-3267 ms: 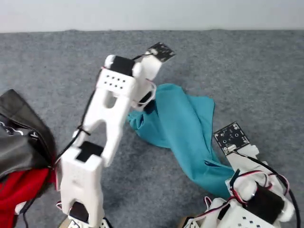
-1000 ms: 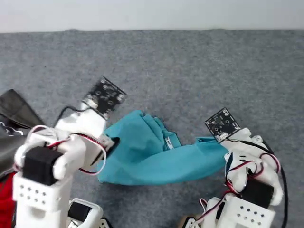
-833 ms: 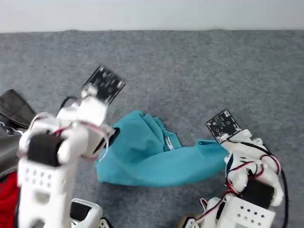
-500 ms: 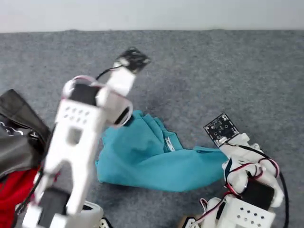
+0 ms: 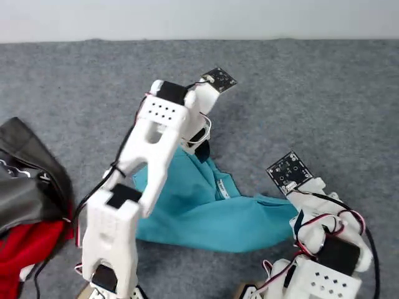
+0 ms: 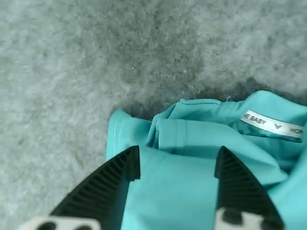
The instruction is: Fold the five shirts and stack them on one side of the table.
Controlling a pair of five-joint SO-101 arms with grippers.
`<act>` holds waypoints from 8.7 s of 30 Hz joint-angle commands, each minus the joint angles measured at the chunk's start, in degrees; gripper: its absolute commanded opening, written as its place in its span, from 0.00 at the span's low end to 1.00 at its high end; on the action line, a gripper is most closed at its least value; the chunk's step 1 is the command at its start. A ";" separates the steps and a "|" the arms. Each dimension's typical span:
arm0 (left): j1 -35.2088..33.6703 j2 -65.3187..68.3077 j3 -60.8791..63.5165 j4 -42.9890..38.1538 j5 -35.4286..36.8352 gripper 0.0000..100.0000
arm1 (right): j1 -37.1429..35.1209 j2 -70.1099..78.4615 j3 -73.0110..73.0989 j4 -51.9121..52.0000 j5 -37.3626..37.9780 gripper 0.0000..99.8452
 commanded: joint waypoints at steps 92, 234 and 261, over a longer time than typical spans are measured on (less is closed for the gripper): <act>-16.79 -65.41 6.02 -6.59 -0.44 0.02 | -1.45 16.48 -44.48 -31.25 -0.70 0.01; -21.71 -15.82 3.82 4.75 -29.80 0.01 | -11.30 78.99 -82.11 1.45 10.64 0.01; -22.07 -26.29 34.15 3.16 -26.29 0.02 | -6.11 47.96 -42.37 19.38 10.90 0.01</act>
